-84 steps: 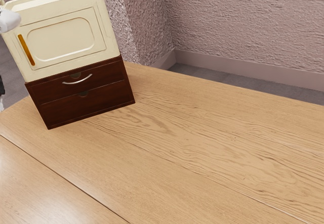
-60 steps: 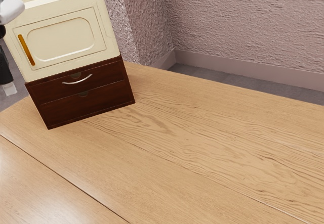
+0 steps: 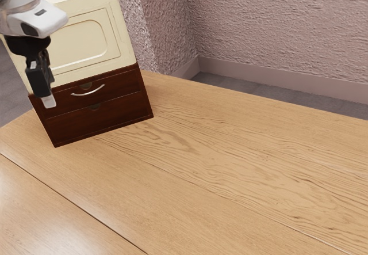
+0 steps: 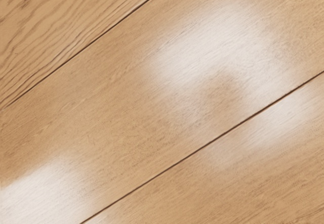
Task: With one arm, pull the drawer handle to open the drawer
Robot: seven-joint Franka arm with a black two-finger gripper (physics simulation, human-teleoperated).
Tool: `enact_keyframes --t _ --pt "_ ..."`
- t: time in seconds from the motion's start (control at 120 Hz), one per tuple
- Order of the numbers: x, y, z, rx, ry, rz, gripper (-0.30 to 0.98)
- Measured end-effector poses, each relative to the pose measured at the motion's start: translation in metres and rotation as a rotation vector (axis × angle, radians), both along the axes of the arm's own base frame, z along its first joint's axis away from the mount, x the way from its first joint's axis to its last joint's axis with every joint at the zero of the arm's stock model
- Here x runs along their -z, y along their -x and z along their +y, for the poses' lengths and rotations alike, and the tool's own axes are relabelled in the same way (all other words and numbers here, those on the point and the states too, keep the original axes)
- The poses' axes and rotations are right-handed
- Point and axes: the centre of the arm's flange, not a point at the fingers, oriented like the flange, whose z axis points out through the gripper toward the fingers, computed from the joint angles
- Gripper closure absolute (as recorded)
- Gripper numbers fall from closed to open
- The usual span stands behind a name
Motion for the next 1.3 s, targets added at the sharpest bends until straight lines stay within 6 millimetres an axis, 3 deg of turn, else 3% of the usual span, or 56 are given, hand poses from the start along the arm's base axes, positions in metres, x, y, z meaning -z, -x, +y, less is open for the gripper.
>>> enact_keyframes --t 0.408,0.633,0.758,1.3 --pt "0.04 0.014 0.014 0.129 -0.062 -0.014 0.0" --pt "0.061 0.01 0.038 0.141 -0.094 -0.038 0.0" --pt "0.074 0.017 0.061 0.12 -0.096 -0.048 0.0" --pt "0.096 0.012 0.129 0.038 -0.185 -0.127 0.0"
